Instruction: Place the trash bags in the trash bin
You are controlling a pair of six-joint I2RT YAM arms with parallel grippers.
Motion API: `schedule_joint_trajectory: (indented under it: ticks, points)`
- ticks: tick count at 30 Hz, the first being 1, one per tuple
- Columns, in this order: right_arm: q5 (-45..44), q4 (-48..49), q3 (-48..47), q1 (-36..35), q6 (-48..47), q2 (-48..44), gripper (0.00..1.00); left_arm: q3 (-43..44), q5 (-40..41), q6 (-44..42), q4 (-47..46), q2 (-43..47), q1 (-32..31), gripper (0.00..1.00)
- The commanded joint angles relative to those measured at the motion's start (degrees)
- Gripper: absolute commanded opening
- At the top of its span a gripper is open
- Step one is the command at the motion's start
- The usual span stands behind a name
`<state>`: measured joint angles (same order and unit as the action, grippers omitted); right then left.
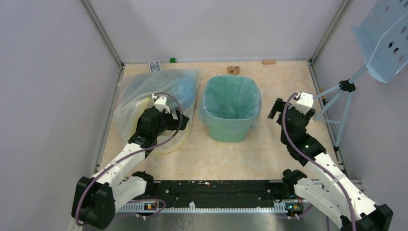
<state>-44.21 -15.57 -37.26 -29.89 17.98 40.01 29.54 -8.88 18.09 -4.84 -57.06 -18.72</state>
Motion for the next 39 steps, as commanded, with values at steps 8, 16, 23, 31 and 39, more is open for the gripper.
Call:
schedule_joint_trajectory:
  ticks: [8,16,23,31,39]
  points:
    - [5.4,29.4,15.3,11.4,-3.7,6.4,0.98,-9.8,7.2,-6.0,-17.7,4.9,-0.7,0.99]
    - [6.6,60.9,27.1,11.6,-13.9,16.1,0.86,-14.0,19.3,-12.2,-27.8,0.1,-0.5,0.99]
    - [1.9,100.9,32.4,15.7,-22.8,42.3,0.79,-13.3,23.0,-19.9,-35.0,-7.1,1.5,0.99]
    - [19.6,99.7,31.5,23.3,-17.6,45.8,0.9,-19.0,18.1,-24.6,-49.1,-14.6,6.2,0.99]
    - [20.3,89.3,28.0,23.8,-16.5,44.0,0.93,-16.1,9.2,-24.6,-50.8,-19.3,10.8,0.99]
